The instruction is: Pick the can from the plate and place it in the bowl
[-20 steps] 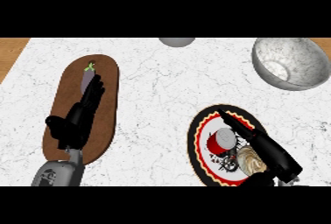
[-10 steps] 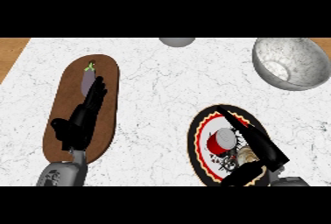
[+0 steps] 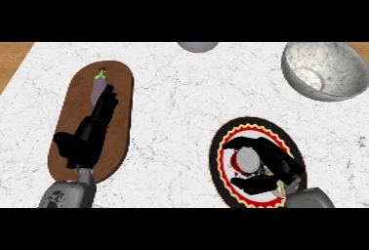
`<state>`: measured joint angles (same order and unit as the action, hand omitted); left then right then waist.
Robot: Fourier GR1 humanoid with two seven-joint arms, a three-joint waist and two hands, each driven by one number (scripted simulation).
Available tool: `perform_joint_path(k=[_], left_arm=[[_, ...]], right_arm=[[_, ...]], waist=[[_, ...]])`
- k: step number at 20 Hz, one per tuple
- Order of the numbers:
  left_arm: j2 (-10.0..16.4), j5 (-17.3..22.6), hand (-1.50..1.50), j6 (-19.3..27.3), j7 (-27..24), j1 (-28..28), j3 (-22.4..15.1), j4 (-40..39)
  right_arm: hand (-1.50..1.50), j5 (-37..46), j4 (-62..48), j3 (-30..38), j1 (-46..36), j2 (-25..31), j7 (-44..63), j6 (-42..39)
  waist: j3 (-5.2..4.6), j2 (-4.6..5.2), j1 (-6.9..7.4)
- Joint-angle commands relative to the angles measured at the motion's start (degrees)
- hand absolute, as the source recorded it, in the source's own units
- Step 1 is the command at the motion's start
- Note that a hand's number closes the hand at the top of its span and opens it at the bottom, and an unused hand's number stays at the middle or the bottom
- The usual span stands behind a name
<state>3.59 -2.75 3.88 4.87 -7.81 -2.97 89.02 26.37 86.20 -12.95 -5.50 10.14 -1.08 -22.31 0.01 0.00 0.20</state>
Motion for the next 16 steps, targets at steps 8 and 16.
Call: perform_joint_path(k=[8,16], left_arm=[[0.16,-0.50,0.00,-0.87,-1.43,-0.59,1.08,-2.25],[-0.08,-0.10,0.00,-0.65,1.72,0.24,0.94,1.59]], right_arm=[[1.50,0.09,-0.30,1.74,4.23,7.22,-16.64,-3.82],[1.50,-11.64,3.75,14.01,8.71,21.04,-29.41,-18.87]], waist=[[0.00,0.02,-0.35],[0.00,-0.10,-0.57]])
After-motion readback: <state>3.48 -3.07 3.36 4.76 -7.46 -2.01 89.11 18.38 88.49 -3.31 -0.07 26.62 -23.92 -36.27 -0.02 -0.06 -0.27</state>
